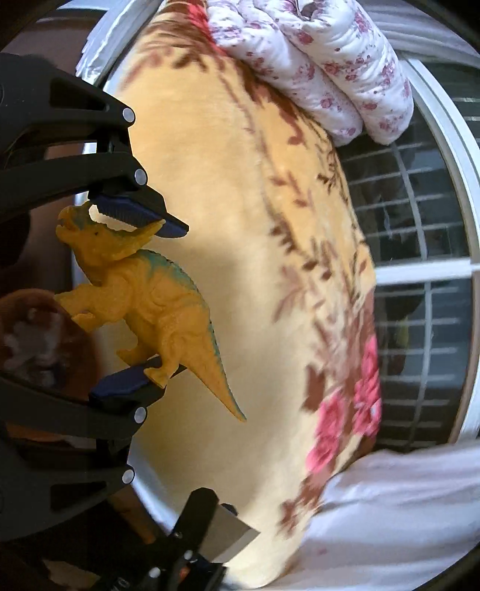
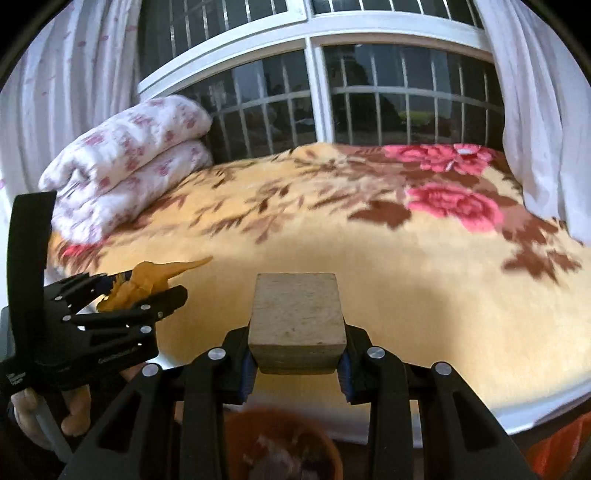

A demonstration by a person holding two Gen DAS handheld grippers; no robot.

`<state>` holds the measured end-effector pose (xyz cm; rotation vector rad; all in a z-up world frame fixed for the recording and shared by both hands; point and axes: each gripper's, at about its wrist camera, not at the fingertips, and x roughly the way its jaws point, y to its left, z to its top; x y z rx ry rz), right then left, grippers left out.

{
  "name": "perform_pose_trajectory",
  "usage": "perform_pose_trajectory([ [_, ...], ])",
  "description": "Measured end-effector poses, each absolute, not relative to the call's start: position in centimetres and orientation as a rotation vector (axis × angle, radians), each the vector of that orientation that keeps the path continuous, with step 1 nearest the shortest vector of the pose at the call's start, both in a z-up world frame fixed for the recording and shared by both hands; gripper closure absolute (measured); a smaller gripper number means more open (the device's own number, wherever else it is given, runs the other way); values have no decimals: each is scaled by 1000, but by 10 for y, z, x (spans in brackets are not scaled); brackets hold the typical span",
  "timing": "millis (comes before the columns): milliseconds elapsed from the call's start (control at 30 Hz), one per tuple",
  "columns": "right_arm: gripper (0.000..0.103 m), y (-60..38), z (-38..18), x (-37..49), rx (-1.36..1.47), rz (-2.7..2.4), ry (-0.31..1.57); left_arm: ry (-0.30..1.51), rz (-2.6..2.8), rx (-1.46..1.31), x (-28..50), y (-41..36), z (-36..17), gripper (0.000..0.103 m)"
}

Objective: Collect trash
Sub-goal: 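Carry the dinosaur and block down into the orange bin and release both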

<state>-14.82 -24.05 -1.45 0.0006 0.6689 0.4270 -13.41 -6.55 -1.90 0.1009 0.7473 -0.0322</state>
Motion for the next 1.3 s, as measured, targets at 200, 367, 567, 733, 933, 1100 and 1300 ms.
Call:
perform_pose_trajectory([
  [200,69,-236,-52,-196,-131,498,774,849,-94,168,-170,-80,-57,39],
  [367,69,-219,-102,-202,-214,510,952,1014,-136,197,-177,-84,-107,39],
  [567,69,-202,-136,-199,-292,530,1060,1164,-146,142,-161,-72,-144,39],
  [733,68,-196,-153,-189,-312,528,1128,1226,-163,156,-154,-74,-163,39],
  [933,38,-202,-165,-174,-285,484,1192,1331,-148,200,-150,-79,-192,29],
  [1100,28,-223,-148,-176,-223,431,1139,1311,-146,197,-153,-81,-186,28],
  [1300,25,-237,-136,-179,-175,390,1086,1283,-131,172,-155,-75,-177,28],
])
